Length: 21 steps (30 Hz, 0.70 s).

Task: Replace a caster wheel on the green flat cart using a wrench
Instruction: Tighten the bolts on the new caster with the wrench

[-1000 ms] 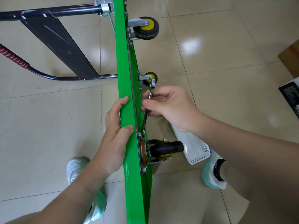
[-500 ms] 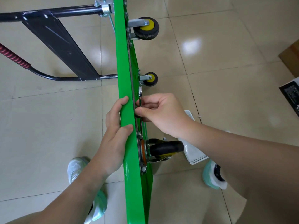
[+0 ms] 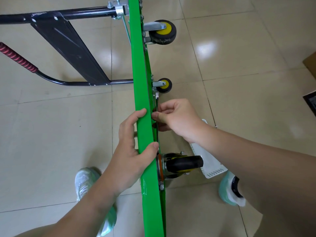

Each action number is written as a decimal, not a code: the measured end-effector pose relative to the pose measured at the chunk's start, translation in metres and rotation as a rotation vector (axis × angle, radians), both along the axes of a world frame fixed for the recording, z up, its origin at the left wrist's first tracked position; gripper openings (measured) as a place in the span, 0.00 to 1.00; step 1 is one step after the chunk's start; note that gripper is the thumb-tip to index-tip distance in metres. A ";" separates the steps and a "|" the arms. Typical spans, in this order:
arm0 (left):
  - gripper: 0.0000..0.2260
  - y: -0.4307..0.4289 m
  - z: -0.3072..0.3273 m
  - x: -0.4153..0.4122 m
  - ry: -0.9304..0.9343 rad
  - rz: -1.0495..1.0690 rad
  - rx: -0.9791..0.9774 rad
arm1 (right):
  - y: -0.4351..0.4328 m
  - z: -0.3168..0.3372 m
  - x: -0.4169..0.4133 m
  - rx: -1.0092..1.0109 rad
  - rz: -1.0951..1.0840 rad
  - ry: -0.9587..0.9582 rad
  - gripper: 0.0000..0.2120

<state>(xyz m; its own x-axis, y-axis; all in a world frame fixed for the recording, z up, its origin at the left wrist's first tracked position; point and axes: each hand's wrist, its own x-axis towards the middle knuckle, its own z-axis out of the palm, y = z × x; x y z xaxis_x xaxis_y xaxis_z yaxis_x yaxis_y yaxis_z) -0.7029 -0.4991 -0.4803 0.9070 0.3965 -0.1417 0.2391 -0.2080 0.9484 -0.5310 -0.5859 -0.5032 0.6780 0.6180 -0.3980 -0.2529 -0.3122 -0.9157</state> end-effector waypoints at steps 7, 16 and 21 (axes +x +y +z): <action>0.30 -0.002 0.005 0.001 0.017 0.012 -0.003 | 0.014 -0.012 0.011 -0.144 -0.003 0.147 0.05; 0.31 -0.001 0.007 0.003 0.028 0.031 0.010 | 0.013 -0.017 0.004 -0.181 0.032 0.245 0.04; 0.31 -0.002 0.008 0.004 0.033 0.020 -0.012 | -0.006 -0.010 0.009 -0.111 0.027 0.314 0.07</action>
<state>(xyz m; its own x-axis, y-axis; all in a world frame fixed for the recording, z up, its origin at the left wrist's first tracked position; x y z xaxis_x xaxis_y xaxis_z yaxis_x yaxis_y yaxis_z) -0.6985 -0.5007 -0.4722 0.8938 0.4125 -0.1759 0.2739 -0.1914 0.9425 -0.5218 -0.5918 -0.5135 0.4952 0.5755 -0.6508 -0.5080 -0.4158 -0.7543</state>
